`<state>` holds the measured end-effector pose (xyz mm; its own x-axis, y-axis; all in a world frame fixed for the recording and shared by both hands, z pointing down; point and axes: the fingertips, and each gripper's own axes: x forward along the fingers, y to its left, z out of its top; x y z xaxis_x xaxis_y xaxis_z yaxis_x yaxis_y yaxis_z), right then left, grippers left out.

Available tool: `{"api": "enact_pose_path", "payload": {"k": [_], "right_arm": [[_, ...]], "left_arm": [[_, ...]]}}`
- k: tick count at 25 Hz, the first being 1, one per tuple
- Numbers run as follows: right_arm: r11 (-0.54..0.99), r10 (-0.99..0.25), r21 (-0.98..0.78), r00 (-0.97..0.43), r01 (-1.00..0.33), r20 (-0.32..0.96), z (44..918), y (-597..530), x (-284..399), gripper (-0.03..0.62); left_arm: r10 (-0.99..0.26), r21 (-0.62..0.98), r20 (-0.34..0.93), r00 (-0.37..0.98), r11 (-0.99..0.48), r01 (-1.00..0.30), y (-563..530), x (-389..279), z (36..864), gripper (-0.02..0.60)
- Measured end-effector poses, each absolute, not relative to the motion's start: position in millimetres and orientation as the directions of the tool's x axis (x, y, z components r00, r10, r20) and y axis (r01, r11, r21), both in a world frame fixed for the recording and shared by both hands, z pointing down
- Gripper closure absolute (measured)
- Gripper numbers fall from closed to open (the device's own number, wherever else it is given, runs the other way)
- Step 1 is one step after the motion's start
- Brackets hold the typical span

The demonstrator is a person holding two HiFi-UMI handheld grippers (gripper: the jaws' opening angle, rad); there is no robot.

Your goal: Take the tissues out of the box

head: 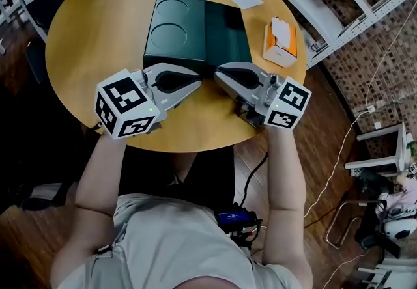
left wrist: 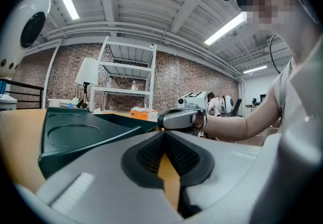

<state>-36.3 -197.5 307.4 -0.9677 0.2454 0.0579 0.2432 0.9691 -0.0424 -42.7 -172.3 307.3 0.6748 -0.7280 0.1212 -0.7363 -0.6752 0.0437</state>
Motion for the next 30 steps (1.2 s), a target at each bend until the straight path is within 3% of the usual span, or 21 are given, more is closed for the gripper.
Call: {"api": "enact_pose_path", "payload": {"k": [6,30], "right_arm": [[0.95,0.312,-0.063,-0.941,0.306,0.134,322,-183,-45,0.592],[0.947,0.322,-0.064,-0.937,0.316,0.137,322,-181,-44,0.592]], "left_arm": [[-0.727,0.042,0.12,0.676,-0.676,-0.735,-174,-43,308,0.58],[-0.729,0.042,0.119,0.674,-0.675,-0.737,-174,-42,307,0.581]]}}
